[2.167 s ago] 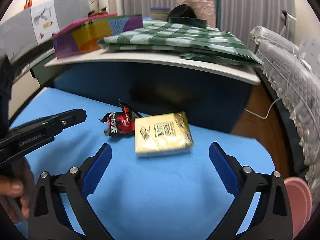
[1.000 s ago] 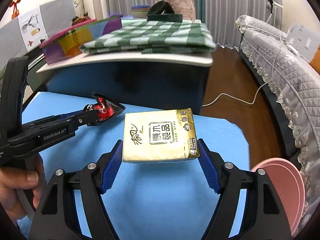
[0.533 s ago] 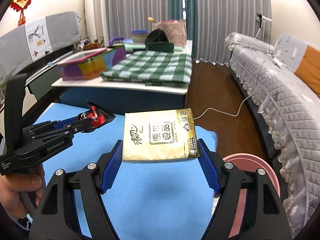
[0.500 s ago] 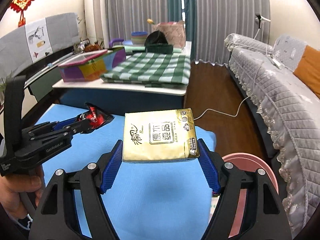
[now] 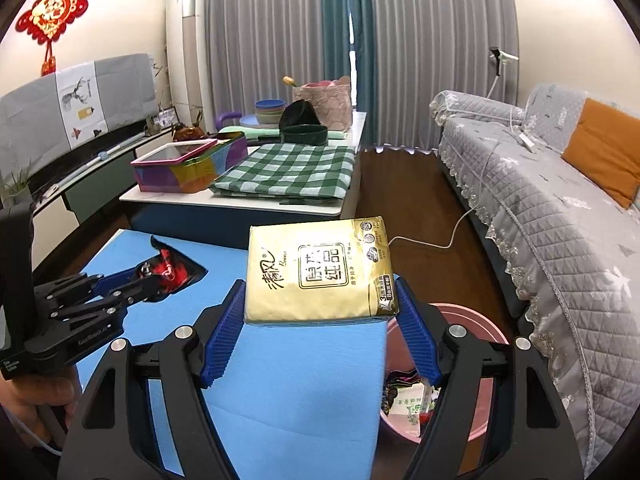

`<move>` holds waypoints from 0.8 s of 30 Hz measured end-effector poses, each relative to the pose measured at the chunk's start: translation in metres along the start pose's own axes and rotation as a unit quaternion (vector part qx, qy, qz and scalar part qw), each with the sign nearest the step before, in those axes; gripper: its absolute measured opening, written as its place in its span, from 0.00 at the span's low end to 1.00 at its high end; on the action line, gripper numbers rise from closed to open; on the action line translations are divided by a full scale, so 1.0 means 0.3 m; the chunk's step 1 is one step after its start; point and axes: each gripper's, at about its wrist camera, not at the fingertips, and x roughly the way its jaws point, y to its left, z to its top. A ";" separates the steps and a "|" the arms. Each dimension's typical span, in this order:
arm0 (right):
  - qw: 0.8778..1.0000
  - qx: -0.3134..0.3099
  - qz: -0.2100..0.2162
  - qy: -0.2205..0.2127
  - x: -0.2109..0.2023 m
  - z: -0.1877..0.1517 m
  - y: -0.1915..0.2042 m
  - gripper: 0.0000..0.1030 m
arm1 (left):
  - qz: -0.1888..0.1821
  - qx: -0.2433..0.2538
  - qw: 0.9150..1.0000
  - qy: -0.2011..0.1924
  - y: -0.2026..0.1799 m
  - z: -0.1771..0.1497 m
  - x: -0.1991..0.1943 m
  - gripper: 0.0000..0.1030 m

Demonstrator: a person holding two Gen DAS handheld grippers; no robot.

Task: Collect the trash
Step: 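Carry the wrapper and tissue packet over the pink bucket with both tools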

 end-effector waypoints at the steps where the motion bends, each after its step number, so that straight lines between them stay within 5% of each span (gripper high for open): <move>1: 1.000 0.007 -0.001 -0.002 0.000 -0.019 -0.014 0.70 | 0.000 0.003 1.000 -0.001 -0.009 -0.009 -0.005 0.26; 9: 0.999 0.010 -0.029 0.012 0.045 -0.133 -0.072 0.70 | -0.011 0.007 1.000 -0.005 -0.052 -0.117 0.011 0.26; 24: 0.998 0.021 -0.062 0.012 0.075 -0.141 -0.146 0.70 | -0.023 0.021 0.999 0.004 -0.118 -0.143 0.086 0.26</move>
